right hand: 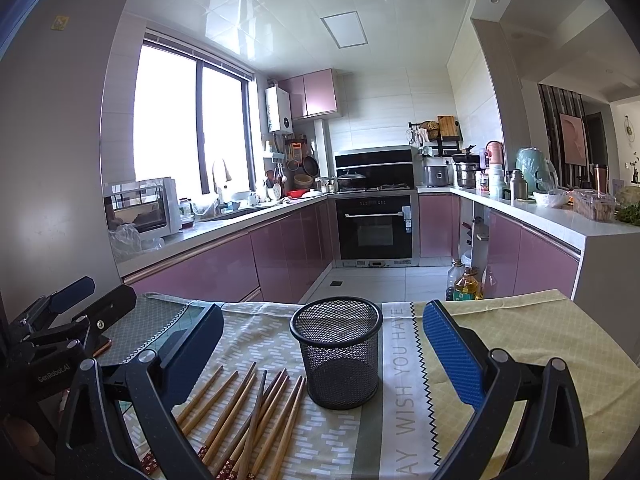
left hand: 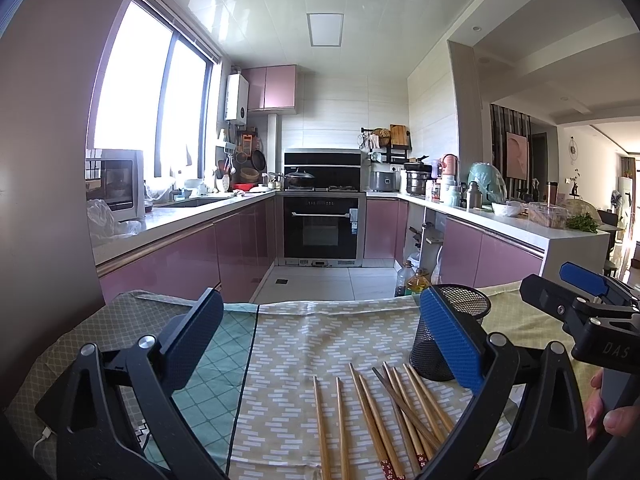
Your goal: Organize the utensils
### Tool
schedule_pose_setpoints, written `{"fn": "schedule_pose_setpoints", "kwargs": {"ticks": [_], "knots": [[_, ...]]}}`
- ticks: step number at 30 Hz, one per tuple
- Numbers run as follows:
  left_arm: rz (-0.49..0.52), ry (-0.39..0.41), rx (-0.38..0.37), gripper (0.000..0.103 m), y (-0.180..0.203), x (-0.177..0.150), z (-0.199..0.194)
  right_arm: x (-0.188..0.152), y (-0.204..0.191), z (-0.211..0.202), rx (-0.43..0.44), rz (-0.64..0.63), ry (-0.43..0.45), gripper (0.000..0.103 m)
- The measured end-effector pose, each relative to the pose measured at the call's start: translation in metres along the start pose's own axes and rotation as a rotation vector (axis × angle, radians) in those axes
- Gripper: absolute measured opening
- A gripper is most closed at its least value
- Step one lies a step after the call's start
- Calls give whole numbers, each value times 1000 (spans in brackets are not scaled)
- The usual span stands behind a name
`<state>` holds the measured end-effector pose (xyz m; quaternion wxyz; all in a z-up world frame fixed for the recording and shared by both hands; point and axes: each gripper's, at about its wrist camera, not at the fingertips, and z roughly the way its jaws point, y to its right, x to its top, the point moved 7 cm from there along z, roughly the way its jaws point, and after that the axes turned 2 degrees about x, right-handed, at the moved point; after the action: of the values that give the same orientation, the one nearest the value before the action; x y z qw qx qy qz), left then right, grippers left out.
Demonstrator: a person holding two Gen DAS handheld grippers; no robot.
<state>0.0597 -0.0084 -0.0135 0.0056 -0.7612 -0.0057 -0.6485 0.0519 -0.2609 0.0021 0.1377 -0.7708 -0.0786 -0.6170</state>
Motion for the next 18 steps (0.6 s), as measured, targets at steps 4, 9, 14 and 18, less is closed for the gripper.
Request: {"fn": "schedule_pose_setpoints", "kwargs": {"ticks": [4,9,14,18], "knots": [[0,0,-1,97,0,0,0,0,0,0,1,-1,-2,97],[1,-2,-2,97,1,-1,0,0,0,1,3,1,-2,97],[2,-8,-4,97,2,-3,1,0,0,2,8,4,-6,97],[3,-12,-4,97,2,-4,2,0,1,3,9,5,-6,97]]}}
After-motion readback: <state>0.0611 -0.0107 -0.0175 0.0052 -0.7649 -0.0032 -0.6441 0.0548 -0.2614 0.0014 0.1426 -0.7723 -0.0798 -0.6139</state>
